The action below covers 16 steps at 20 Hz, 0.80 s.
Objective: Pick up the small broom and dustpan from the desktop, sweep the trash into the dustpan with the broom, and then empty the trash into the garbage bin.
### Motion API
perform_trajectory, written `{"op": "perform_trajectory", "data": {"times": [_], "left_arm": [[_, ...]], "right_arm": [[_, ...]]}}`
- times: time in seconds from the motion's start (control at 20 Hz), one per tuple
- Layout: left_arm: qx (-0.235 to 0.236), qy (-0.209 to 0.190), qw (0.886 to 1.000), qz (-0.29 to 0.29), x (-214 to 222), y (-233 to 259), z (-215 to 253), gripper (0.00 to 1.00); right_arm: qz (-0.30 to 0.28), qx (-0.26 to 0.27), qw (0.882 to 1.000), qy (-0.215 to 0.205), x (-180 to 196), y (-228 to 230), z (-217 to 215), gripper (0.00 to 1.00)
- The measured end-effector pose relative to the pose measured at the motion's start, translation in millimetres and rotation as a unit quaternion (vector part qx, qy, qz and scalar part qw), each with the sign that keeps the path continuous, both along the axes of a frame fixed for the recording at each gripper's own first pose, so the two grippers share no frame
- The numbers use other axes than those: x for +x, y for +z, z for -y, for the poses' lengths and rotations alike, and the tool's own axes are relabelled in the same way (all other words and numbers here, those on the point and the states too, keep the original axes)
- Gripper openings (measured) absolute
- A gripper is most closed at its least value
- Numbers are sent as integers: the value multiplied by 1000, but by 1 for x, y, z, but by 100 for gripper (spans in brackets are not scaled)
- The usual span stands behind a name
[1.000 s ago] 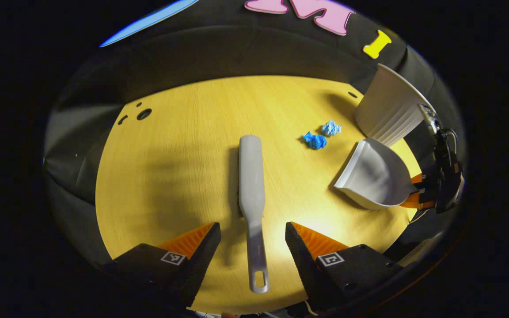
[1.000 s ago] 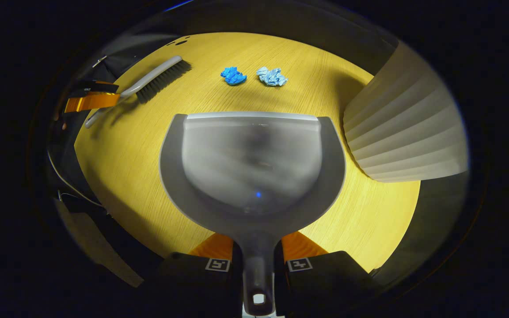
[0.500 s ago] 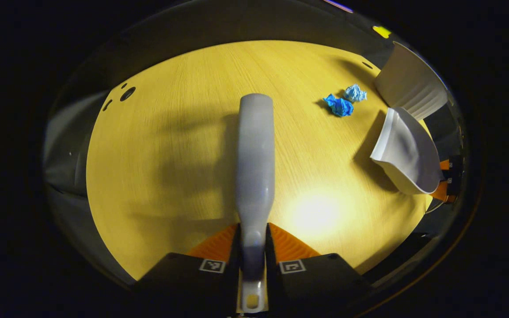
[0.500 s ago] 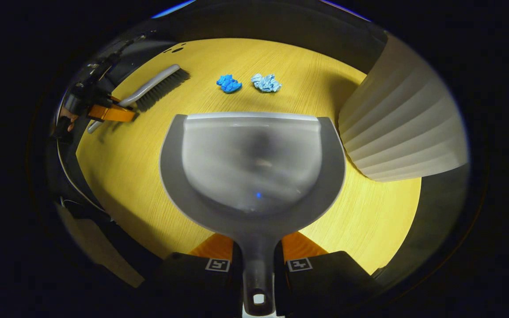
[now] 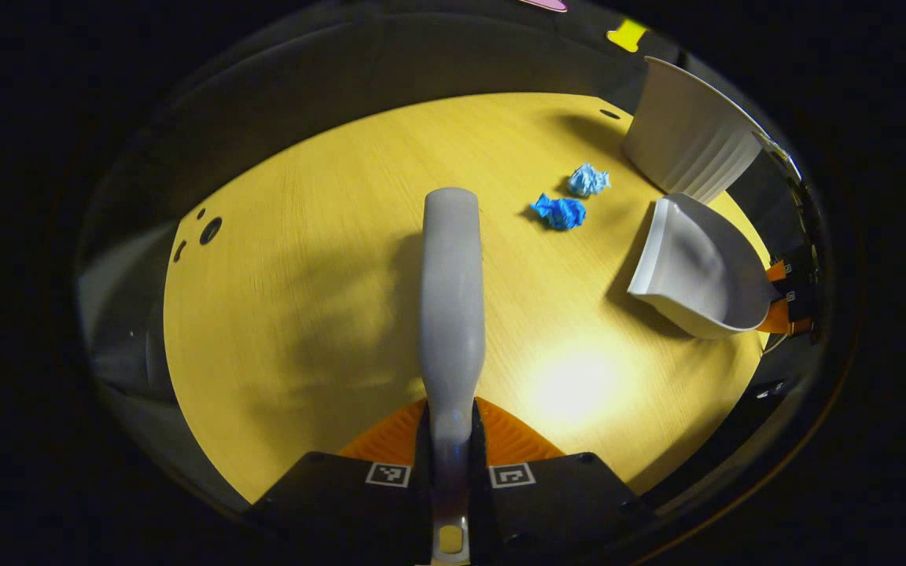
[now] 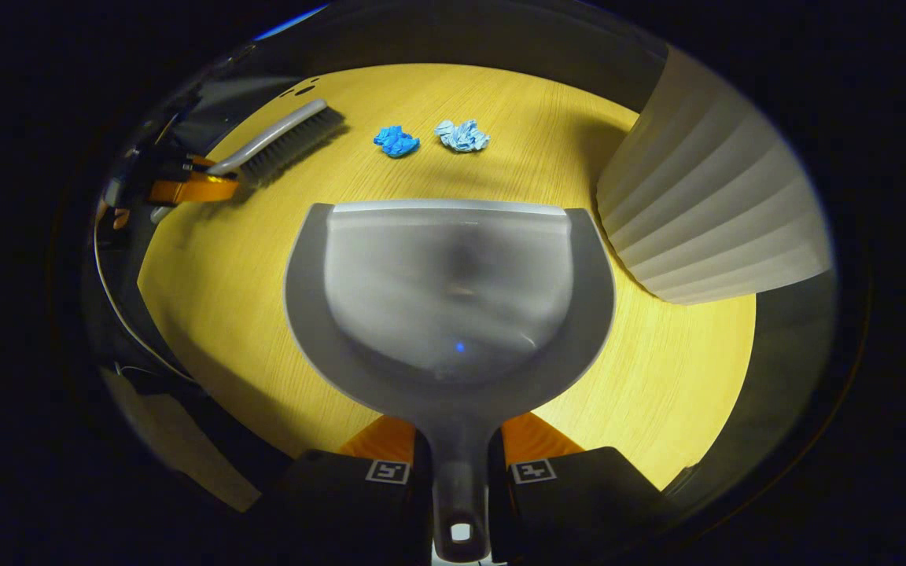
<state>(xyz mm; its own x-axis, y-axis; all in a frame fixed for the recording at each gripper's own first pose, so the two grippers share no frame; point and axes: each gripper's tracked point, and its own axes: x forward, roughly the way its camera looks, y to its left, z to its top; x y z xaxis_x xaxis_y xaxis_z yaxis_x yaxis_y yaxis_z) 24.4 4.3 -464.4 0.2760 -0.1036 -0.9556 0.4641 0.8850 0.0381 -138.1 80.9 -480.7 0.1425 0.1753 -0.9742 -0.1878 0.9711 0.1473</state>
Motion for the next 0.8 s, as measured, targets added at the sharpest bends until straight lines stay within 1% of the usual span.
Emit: {"op": "perform_trajectory", "data": {"times": [0.3, 0.5, 0.55, 0.6, 0.65, 0.7, 0.75, 0.8], "left_arm": [[-5, -60, 998, 9, 57, -4, 34, 22], [2, -120, 993, 5, 83, -21, 62, 22], [7, -136, 991, 3, 86, -25, 68, 22], [11, -150, 989, 0, 87, -29, 75, 25], [13, -162, 987, -5, 86, -30, 82, 25], [12, -174, 985, -11, 83, -31, 89, 22], [7, -185, 983, -16, 80, -33, 96, 25], [-1, -195, 981, -23, 75, -32, 105, 25]], "right_arm": [[-19, 6, 1000, -5, 0, 0, -3, 32], [-21, 3, 1000, -3, 2, -2, 0, 32], [-21, 0, 1000, -4, 2, -3, 0, 32], [-20, -1, 1000, -4, 4, -4, 1, 32], [-18, -1, 1000, -4, 7, -7, 2, 32], [-18, -1, 1000, -4, 9, -7, 1, 32], [-17, 0, 1000, -3, 11, -7, 0, 32], [-17, 1, 1000, -3, 11, -9, 3, 32]]}}
